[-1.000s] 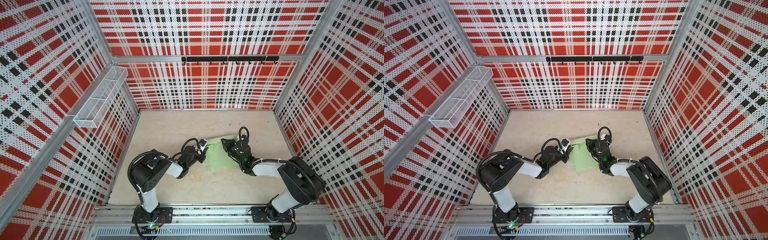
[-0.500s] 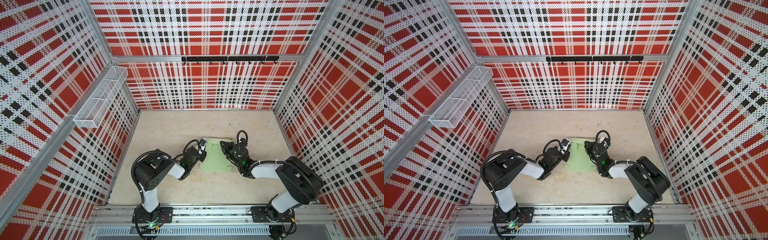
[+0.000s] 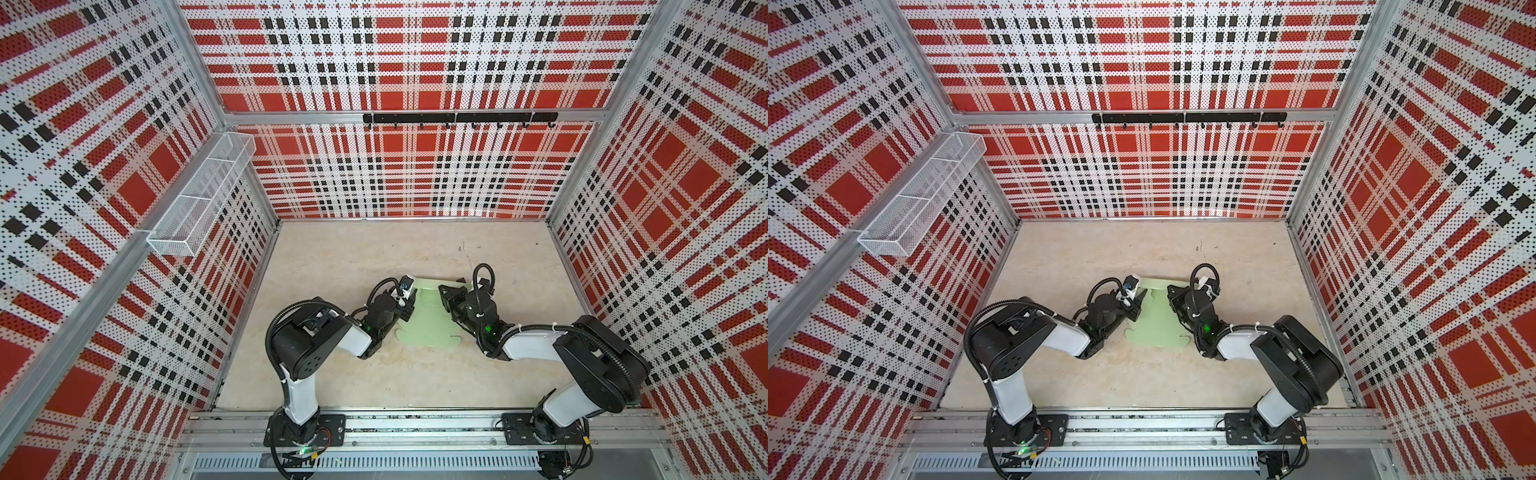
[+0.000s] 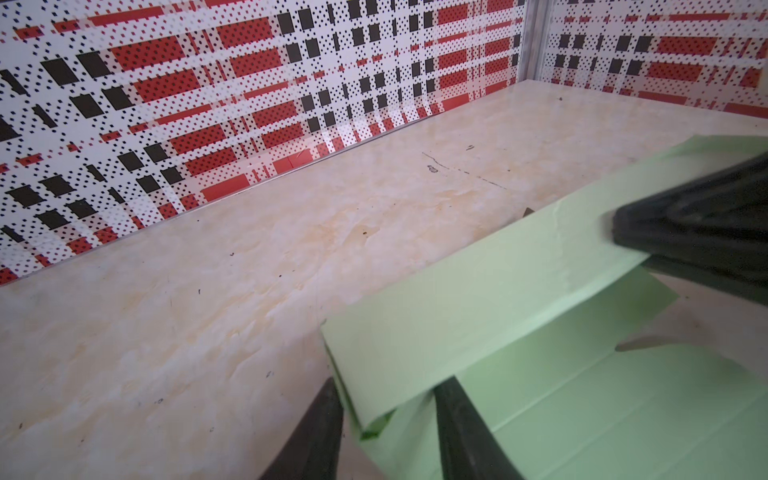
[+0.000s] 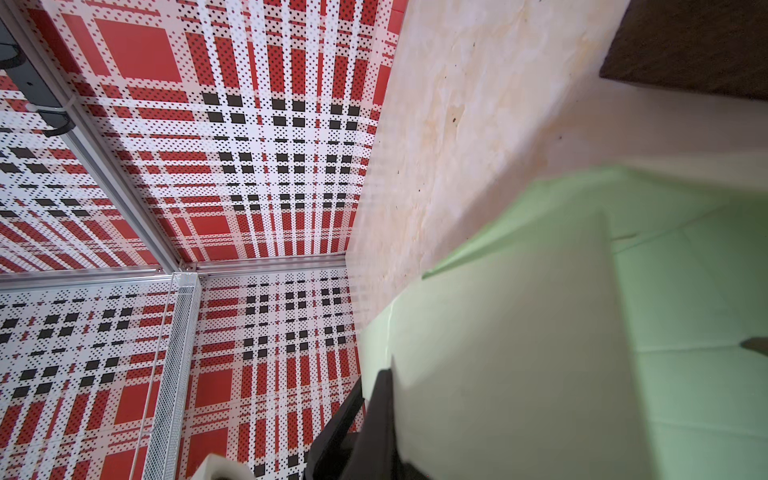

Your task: Fold the paper box

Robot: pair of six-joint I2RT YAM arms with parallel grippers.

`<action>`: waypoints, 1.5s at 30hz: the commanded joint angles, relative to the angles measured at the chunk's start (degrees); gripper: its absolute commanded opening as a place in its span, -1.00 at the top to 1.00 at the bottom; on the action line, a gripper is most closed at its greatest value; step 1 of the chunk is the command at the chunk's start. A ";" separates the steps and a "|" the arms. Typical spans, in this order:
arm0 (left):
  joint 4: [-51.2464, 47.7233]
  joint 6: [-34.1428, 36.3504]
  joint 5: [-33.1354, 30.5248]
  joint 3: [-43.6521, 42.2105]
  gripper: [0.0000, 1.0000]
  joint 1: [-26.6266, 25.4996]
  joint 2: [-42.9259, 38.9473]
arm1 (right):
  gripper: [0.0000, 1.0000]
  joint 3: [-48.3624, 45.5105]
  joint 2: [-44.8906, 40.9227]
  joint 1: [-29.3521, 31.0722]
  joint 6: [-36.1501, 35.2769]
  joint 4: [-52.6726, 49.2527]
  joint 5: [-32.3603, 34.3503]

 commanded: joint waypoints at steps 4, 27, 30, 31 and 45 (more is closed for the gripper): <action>1.89 -1.45 1.36 0.85 0.48 0.61 1.65 | 1.00 -1.47 -1.10 1.09 -0.60 -1.73 -1.82; 0.81 0.66 7.54 2.00 0.81 0.97 0.57 | 0.10 -6.08 -12.98 1.54 -3.62 -12.90 -11.50; 0.96 0.66 9.71 2.17 0.81 1.46 0.90 | -0.05 -7.10 -21.53 1.00 -5.13 -24.73 -12.18; 0.96 0.57 10.12 2.17 0.82 1.68 0.99 | -0.12 -6.60 -24.42 0.96 -6.38 -29.71 -12.12; 0.79 1.60 15.14 2.87 0.82 1.58 2.37 | -0.24 14.79 -37.71 -1.05 -34.21 -73.99 -20.89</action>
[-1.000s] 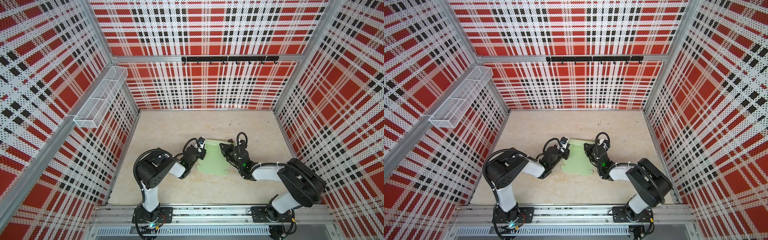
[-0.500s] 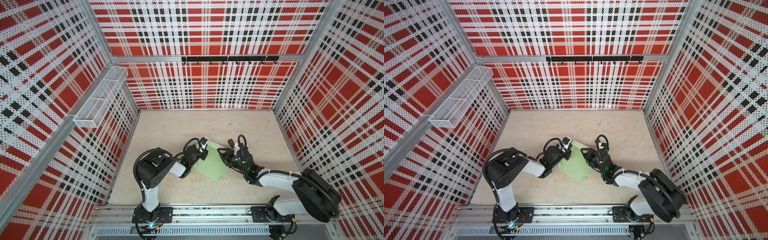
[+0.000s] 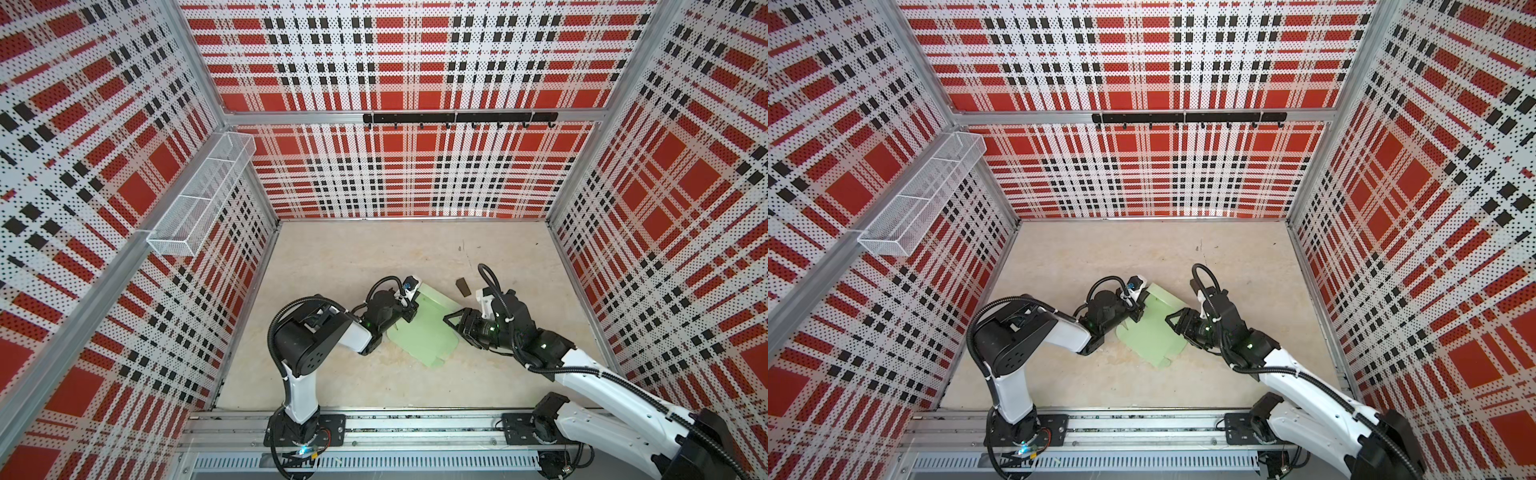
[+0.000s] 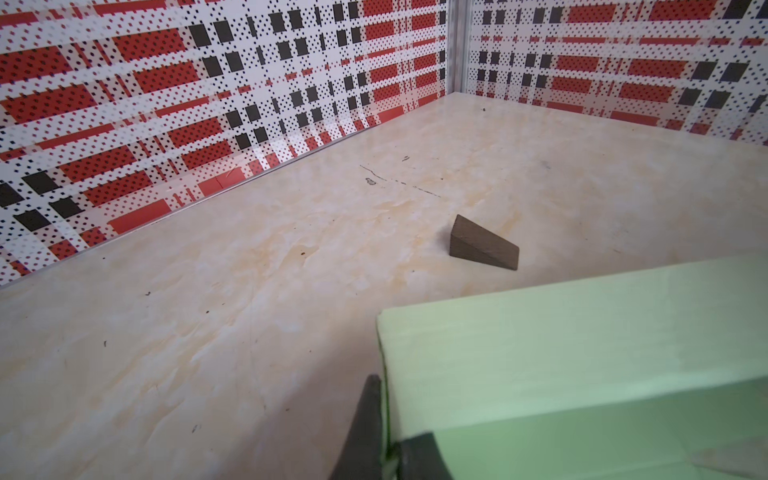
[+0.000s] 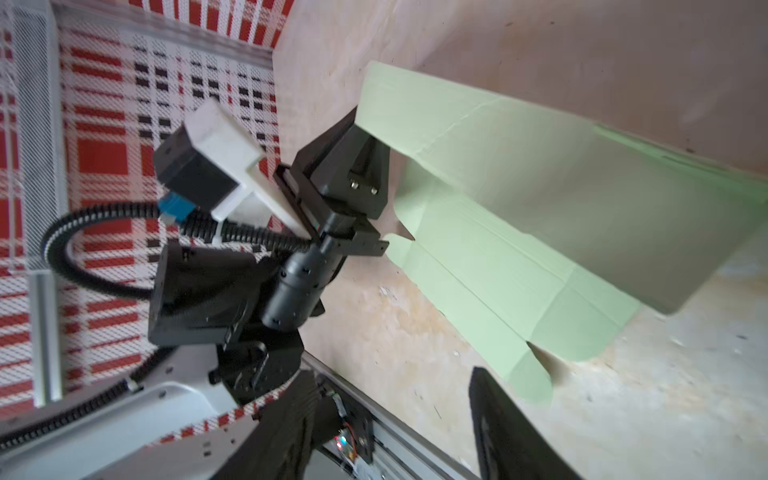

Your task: Fold the paper box

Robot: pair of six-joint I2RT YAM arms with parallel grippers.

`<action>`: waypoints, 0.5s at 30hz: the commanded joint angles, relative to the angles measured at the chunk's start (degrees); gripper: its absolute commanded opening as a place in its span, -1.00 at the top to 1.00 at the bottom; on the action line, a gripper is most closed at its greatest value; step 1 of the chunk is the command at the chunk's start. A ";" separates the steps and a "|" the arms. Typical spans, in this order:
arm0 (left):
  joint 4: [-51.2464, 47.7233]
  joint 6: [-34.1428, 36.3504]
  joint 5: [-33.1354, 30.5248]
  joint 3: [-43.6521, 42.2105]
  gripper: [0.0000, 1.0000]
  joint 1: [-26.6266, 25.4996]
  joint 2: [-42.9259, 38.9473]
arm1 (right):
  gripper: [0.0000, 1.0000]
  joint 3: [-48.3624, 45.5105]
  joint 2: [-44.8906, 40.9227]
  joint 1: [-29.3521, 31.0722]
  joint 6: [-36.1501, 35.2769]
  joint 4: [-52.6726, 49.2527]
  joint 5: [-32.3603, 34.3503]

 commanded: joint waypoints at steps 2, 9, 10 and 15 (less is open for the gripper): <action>0.76 0.90 2.76 1.23 0.82 -0.12 1.37 | -0.24 11.05 1.91 -5.31 -15.75 -12.59 -0.07; 3.40 1.00 5.90 0.97 0.82 -0.99 3.37 | -0.28 20.66 20.96 -13.92 -28.89 -3.92 -11.94; 4.39 1.13 6.52 0.81 0.82 -1.15 3.83 | -0.30 22.61 23.99 -14.02 -31.53 -4.19 -12.64; 8.77 2.14 8.87 0.31 0.82 -1.91 6.47 | -0.32 27.96 35.63 -14.37 -38.33 -4.43 -16.09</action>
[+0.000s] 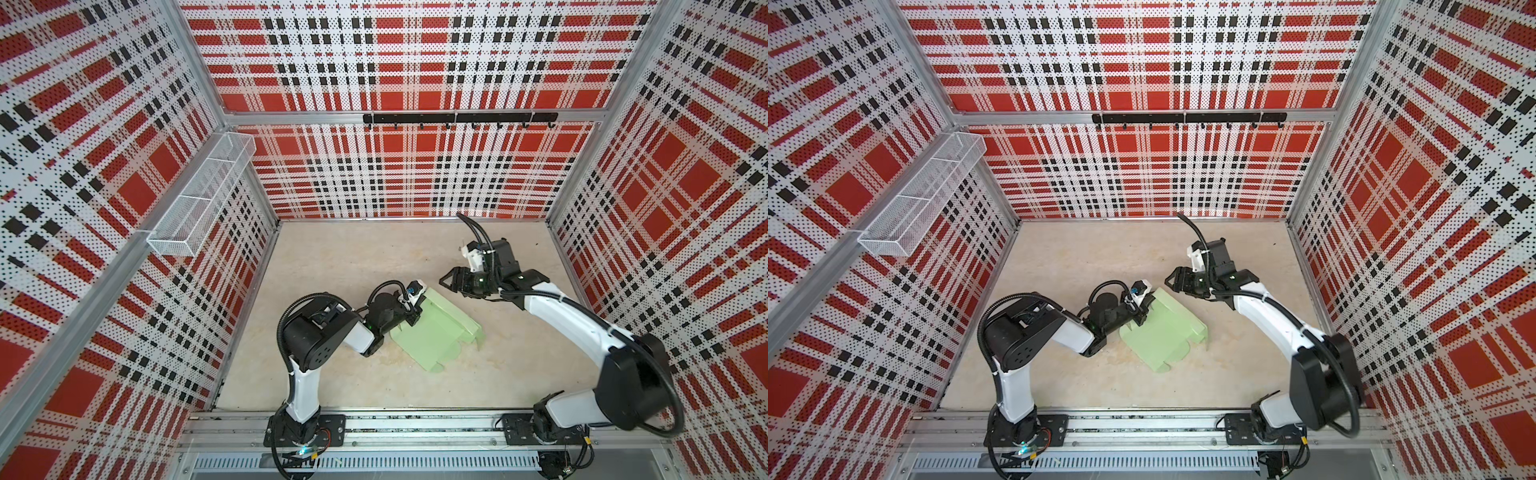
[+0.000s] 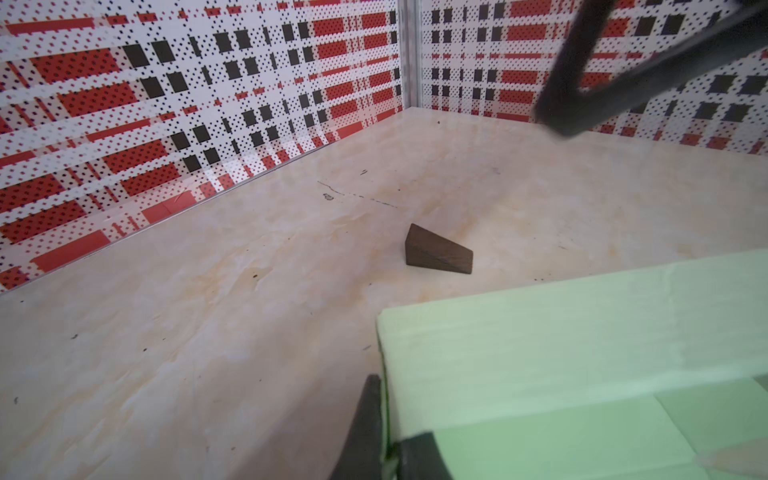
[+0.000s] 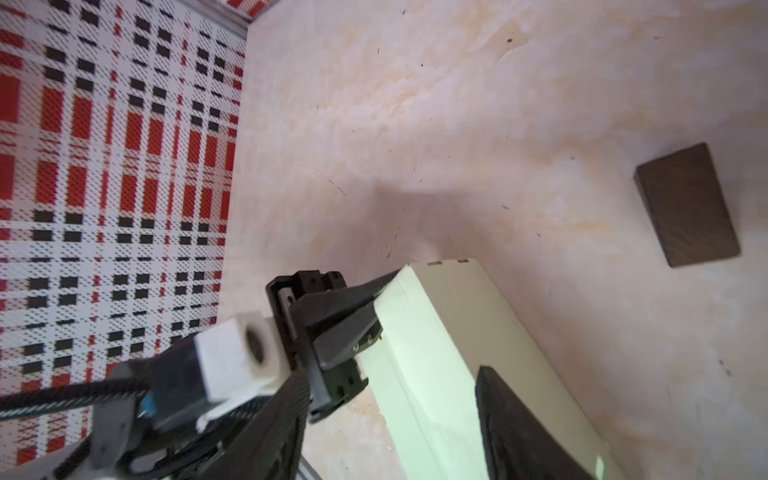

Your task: Fold the paper box

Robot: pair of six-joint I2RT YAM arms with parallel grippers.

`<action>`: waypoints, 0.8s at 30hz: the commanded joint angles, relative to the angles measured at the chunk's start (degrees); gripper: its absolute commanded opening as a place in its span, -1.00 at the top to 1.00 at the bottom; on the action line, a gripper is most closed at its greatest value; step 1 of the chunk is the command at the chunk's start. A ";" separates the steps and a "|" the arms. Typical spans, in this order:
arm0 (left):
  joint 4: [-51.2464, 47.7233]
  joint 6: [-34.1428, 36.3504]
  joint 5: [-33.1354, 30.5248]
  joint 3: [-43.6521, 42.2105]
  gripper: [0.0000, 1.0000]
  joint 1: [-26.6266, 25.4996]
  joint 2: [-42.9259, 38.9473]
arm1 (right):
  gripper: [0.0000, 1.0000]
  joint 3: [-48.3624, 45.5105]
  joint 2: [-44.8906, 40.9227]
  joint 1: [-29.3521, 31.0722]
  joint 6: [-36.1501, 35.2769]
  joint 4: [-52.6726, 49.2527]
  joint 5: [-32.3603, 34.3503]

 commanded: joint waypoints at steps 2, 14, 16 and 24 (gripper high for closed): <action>2.10 0.39 2.52 0.42 0.82 -1.09 2.37 | -0.32 2.28 4.50 -0.45 -8.44 1.89 -4.74; 1.45 -0.32 0.57 0.58 0.77 -1.64 3.96 | -0.23 -1.73 10.57 -0.77 -8.94 8.67 -5.63; 1.40 -0.27 0.60 0.66 0.77 -1.69 4.08 | -0.21 -1.95 11.81 -0.94 -8.69 9.39 -5.68; 1.32 -0.54 0.01 0.66 0.69 -1.97 4.68 | -0.15 -4.58 15.01 -1.22 -7.95 12.66 -5.03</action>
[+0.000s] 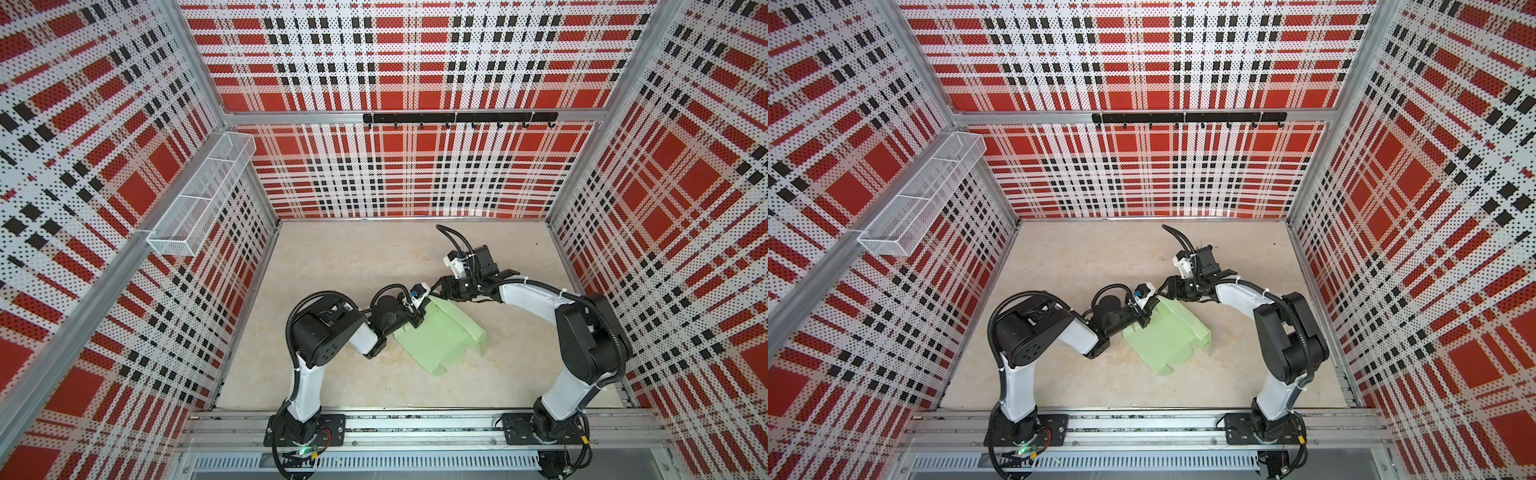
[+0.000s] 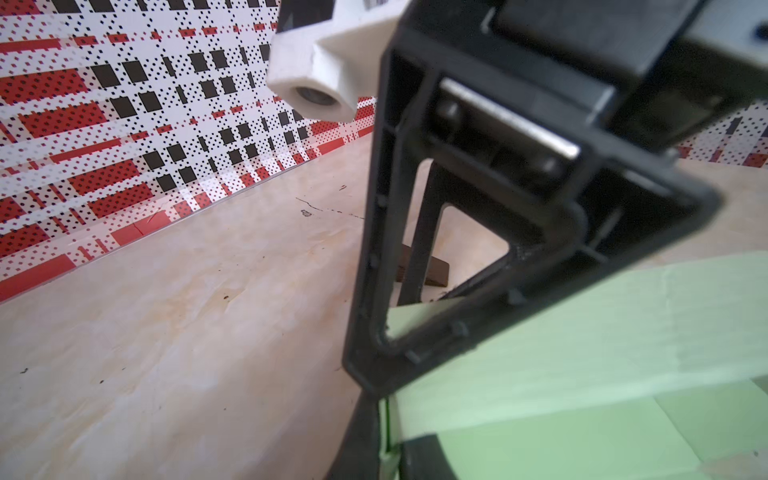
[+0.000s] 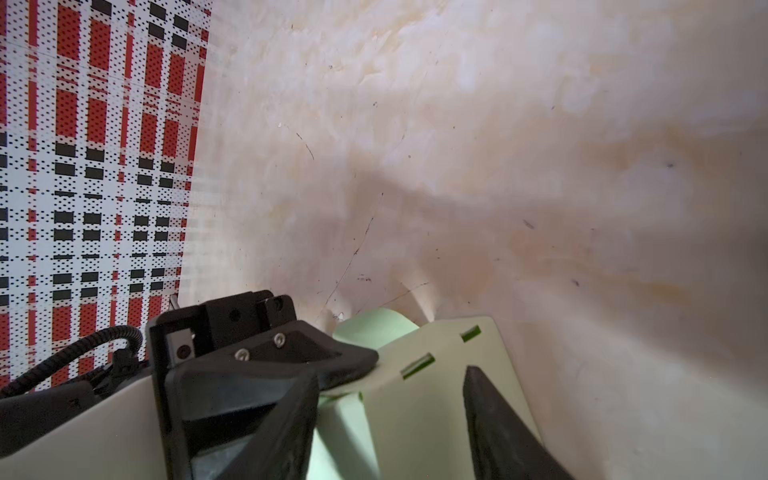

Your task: Fold the paper box

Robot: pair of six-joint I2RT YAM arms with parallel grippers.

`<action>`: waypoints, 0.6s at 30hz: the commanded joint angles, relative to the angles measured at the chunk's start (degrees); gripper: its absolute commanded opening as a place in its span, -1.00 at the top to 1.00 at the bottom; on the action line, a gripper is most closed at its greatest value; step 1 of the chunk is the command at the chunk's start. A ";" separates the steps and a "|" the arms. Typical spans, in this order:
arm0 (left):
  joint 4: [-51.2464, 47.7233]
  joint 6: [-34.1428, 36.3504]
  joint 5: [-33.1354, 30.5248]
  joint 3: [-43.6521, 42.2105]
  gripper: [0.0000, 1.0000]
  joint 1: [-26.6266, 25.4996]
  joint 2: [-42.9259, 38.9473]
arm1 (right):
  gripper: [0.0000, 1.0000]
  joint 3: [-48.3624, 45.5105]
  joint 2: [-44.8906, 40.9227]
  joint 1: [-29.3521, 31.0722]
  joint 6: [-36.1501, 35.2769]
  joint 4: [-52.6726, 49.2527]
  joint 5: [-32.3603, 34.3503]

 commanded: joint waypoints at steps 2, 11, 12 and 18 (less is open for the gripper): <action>-1.93 -0.02 -0.61 -0.13 0.63 -0.67 2.37 | -0.12 -2.91 2.70 -0.57 -0.46 2.21 1.18; -0.21 1.08 -1.80 0.18 0.40 -0.96 3.88 | -0.04 -5.52 3.01 -1.53 0.97 4.80 0.32; 0.18 0.62 -2.25 0.25 0.40 -1.05 4.05 | -0.03 -5.65 2.95 -1.53 1.08 4.80 0.24; 2.87 -0.87 -3.79 0.54 0.41 -2.50 3.94 | -0.02 -6.43 2.50 -1.53 1.26 4.71 0.33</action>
